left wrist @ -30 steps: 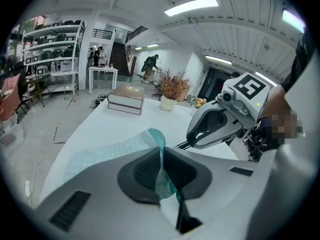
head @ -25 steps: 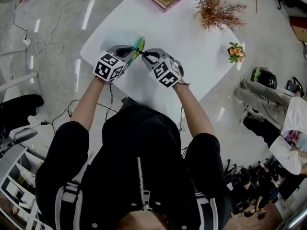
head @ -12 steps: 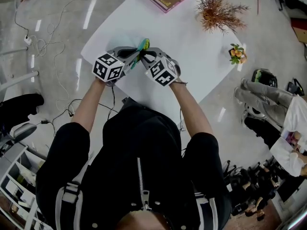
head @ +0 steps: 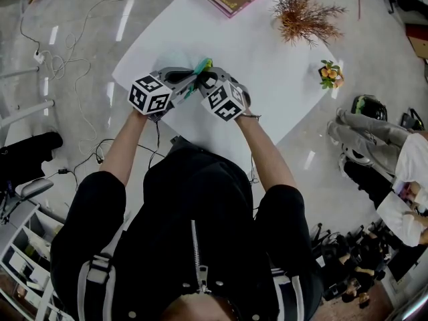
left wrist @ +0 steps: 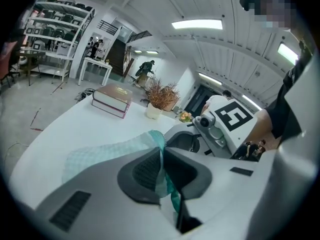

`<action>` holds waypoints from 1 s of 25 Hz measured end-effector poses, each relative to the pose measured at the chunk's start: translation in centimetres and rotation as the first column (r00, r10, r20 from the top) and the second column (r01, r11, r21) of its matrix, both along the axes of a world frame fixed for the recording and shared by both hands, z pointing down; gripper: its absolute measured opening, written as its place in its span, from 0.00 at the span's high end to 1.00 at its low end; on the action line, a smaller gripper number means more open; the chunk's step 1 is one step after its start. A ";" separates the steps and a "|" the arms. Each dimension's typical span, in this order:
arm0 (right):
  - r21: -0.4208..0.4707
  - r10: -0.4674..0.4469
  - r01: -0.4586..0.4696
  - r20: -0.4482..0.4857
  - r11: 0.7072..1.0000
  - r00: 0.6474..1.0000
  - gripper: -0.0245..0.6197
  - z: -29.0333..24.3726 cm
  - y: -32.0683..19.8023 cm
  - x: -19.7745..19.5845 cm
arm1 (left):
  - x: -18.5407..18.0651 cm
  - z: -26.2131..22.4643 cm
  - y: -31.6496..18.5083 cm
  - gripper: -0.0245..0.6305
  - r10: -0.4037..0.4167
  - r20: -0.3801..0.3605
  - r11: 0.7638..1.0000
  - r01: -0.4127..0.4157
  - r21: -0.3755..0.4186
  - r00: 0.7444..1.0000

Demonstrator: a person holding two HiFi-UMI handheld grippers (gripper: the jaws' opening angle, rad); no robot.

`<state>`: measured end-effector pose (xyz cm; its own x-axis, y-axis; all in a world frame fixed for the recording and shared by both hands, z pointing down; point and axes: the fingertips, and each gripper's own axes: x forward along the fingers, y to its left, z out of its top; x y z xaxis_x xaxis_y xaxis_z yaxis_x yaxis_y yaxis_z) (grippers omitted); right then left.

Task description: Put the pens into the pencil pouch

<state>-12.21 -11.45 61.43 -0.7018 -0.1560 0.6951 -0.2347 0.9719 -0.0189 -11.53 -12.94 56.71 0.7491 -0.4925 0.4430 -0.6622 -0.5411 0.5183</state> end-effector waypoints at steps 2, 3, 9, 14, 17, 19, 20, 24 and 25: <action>-0.001 0.010 -0.010 0.002 1.000 1.000 0.83 0.0 -0.1 0.1 | -0.2 0.0 -0.1 0.90 -0.011 -0.003 1.000 0.011 -0.004 1.000; -0.002 0.015 -0.015 0.003 1.000 1.000 0.81 0.0 -0.1 0.2 | -0.2 0.0 -0.1 0.90 -0.014 -0.002 1.000 0.014 -0.004 1.000; 0.018 0.072 -0.072 0.023 0.997 0.997 0.80 -0.9 -0.7 1.1 | -1.0 0.6 -0.6 0.90 -0.051 0.032 0.999 0.052 -0.006 0.998; 0.008 0.144 -0.144 0.043 0.990 0.989 0.80 -1.2 -1.0 2.9 | -2.2 2.4 -1.5 0.89 -0.092 0.118 0.995 0.096 -0.029 0.989; -0.019 0.188 -0.188 0.031 0.982 0.982 0.80 -0.7 -0.6 4.5 | -2.9 3.8 -1.6 0.89 -0.107 0.210 0.991 0.121 -0.052 0.972; -0.035 0.217 -0.216 0.015 0.976 0.976 0.80 0.0 -0.5 5.7 | -3.1 4.9 -1.6 0.89 -0.100 0.260 0.991 0.120 -0.063 0.961; -0.042 0.230 -0.229 0.013 0.972 0.973 0.81 0.3 -0.4 6.1 | -3.1 5.4 -1.5 0.89 -0.093 0.275 0.991 0.116 -0.068 0.957; -0.068 0.277 -0.274 0.030 0.959 0.960 0.82 0.1 -0.3 7.4 | -2.9 6.4 -1.0 0.89 -0.085 0.309 0.991 0.113 -0.074 0.947; -0.072 0.286 -0.283 0.033 0.956 0.958 0.82 0.1 -0.3 7.7 | -2.8 6.3 -0.9 0.89 -0.089 0.316 0.991 0.116 -0.068 0.945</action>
